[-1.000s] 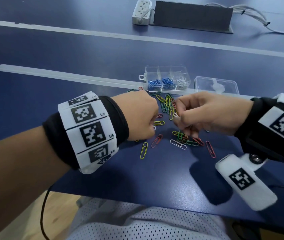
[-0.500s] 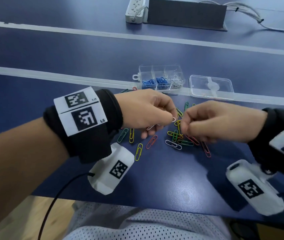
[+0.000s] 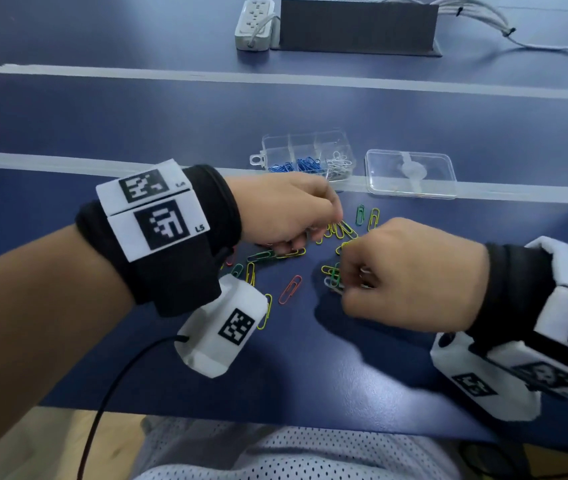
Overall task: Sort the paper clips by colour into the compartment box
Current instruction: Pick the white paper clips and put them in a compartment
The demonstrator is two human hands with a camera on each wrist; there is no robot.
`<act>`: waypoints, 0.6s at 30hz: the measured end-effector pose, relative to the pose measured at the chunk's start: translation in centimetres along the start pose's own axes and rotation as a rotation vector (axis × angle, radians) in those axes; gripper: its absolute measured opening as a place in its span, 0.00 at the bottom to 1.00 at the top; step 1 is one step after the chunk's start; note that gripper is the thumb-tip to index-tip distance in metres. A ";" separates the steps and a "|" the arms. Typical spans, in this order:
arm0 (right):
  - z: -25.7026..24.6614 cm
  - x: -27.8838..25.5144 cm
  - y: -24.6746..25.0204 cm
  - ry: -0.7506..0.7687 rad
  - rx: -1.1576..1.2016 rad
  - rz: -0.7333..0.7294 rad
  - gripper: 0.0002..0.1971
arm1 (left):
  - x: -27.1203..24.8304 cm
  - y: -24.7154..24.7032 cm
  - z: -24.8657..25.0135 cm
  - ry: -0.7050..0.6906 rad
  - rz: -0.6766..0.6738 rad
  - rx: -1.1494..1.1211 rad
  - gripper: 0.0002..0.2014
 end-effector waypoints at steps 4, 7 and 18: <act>2.0 0.9 3.0 -0.155 0.274 0.059 0.16 | 0.8 2.7 1.8 -0.119 0.178 0.205 0.11; 4.7 3.3 5.2 -0.244 0.328 0.121 0.18 | 1.8 4.4 3.7 -0.175 0.353 0.380 0.16; 7.6 8.6 8.3 -0.385 0.267 0.187 0.08 | 5.2 5.4 6.1 -0.092 0.410 0.558 0.28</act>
Point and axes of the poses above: each hand's wrist, its own x-axis towards the middle knuckle, its own y-axis out of the back of the hand, z = x × y, the point moved 6 cm from there along x, towards the middle knuckle, and after that the axes turned 1 degree about -z, right-handed, at the moved point
